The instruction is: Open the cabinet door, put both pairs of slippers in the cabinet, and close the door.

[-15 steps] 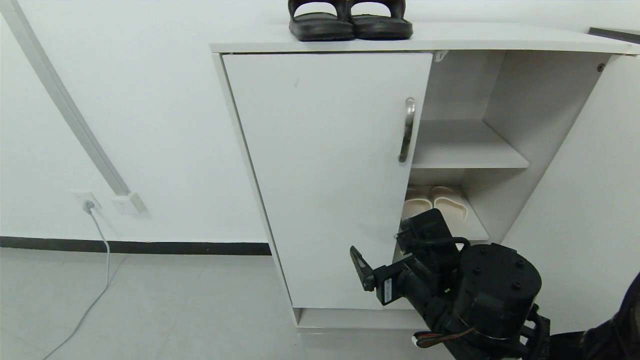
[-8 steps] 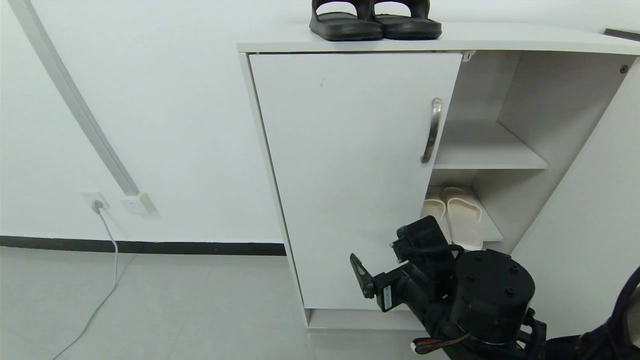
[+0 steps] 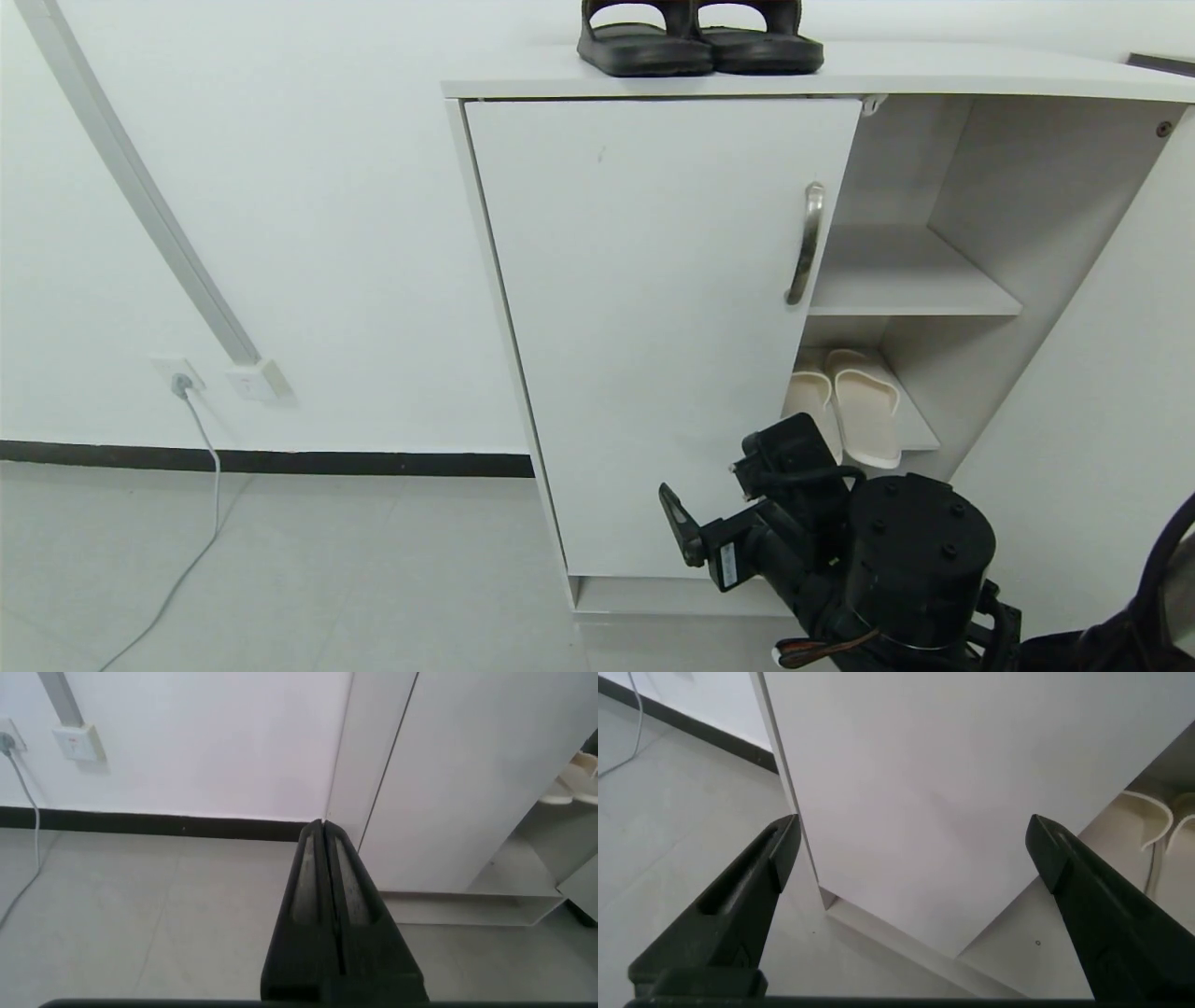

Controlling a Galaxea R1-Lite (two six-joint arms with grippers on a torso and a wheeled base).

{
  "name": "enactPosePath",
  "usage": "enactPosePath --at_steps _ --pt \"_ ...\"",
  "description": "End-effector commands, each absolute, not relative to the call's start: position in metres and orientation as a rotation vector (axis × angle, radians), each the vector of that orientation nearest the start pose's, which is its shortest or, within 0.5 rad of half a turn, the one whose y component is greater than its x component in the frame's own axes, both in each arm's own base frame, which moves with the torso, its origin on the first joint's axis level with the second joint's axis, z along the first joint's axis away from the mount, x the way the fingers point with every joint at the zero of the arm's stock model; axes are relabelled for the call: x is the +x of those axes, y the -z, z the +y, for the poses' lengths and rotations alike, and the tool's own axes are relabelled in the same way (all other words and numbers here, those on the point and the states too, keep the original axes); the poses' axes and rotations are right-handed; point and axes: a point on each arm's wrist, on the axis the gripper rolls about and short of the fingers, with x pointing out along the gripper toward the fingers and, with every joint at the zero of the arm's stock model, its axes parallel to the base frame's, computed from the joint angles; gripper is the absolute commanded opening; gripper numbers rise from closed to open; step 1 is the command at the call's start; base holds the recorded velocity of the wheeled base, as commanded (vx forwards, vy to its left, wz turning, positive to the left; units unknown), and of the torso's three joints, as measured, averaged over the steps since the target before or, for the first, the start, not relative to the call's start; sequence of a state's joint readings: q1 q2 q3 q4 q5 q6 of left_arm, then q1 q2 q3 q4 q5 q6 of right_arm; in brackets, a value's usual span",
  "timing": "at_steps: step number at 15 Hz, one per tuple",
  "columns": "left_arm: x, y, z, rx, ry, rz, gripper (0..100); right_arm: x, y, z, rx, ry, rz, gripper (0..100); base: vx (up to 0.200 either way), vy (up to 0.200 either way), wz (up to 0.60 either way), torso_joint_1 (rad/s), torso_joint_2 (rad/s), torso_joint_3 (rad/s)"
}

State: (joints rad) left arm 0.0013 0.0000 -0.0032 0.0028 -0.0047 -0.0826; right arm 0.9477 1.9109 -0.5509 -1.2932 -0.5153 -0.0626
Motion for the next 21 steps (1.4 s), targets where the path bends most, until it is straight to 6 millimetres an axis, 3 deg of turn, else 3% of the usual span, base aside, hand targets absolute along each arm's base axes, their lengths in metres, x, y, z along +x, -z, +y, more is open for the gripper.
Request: enactPosePath --at_steps 1,5,9,21 --pt "-0.0229 -0.0761 -0.0001 -0.083 0.003 0.002 0 0.1900 -0.1195 0.2456 -0.110 -0.434 0.040 100 0.000 0.000 0.00 0.000 0.00 0.000" --pt "-0.0230 -0.0760 -0.0001 -0.083 0.003 0.000 0 0.1908 -0.1176 0.2460 -0.113 -0.434 0.045 100 0.000 0.000 0.00 0.000 0.00 0.000" --pt "-0.0230 -0.0760 -0.0001 -0.083 0.003 0.000 0 0.1909 -0.1171 0.2461 -0.114 -0.434 0.047 100 0.000 0.000 0.00 0.013 -0.20 -0.300" --pt "-0.0229 -0.0761 -0.0002 -0.083 0.005 0.002 0 0.1902 -0.1148 0.2450 -0.121 -0.434 0.055 100 0.000 0.000 0.00 0.108 -0.49 -0.346"
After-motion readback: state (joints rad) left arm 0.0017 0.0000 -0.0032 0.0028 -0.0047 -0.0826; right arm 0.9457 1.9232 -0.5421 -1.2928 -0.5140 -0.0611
